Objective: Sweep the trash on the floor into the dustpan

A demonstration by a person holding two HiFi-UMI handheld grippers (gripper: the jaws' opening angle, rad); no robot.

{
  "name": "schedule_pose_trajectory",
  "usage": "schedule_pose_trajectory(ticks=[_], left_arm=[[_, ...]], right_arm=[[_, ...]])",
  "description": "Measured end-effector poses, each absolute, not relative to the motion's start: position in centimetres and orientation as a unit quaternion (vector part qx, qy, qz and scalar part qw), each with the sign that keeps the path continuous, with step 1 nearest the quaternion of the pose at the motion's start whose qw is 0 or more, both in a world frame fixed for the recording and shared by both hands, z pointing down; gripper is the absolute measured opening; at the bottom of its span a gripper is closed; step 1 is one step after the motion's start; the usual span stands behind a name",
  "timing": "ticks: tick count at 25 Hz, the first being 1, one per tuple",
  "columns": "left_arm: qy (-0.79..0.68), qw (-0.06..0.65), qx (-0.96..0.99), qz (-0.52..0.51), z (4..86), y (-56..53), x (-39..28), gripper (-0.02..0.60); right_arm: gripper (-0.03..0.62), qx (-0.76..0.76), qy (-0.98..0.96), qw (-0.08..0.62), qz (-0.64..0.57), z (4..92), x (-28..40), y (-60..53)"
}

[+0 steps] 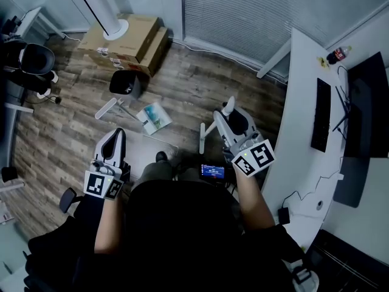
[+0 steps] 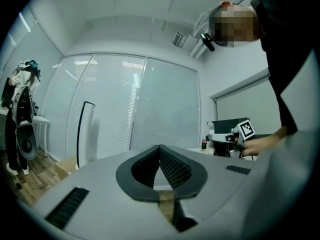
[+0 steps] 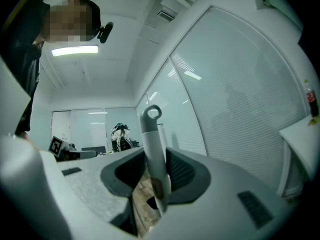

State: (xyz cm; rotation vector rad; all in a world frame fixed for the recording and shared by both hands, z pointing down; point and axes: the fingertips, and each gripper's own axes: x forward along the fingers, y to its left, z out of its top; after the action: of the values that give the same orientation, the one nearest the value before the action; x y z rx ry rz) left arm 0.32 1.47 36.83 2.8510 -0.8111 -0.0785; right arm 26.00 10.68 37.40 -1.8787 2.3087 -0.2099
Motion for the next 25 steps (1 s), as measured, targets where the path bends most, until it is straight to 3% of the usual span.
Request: schedule_pose_trajectory(ticks=[11, 19, 25], left_arm=[[-0.256, 0.133, 0.957, -0.015, 39.8, 3.1, -3.7, -0.005], [-0.231, 0.091, 0.969, 0.011, 40.0, 4.7, -8.5, -0.005], [-0.263, 0.084, 0.961, 0.013, 41.0, 4.5, -13.6, -0.005]], right_arm=[[0.112, -0.659, 0.744, 0.053, -0.099, 39.7, 23.2, 14.3], [0.114, -0.681, 0.723, 0.065, -0.095, 38.5, 18.4, 16.0], [0.114, -0.717, 0.690, 0.036, -0.092, 39.2, 14.6, 15.7]])
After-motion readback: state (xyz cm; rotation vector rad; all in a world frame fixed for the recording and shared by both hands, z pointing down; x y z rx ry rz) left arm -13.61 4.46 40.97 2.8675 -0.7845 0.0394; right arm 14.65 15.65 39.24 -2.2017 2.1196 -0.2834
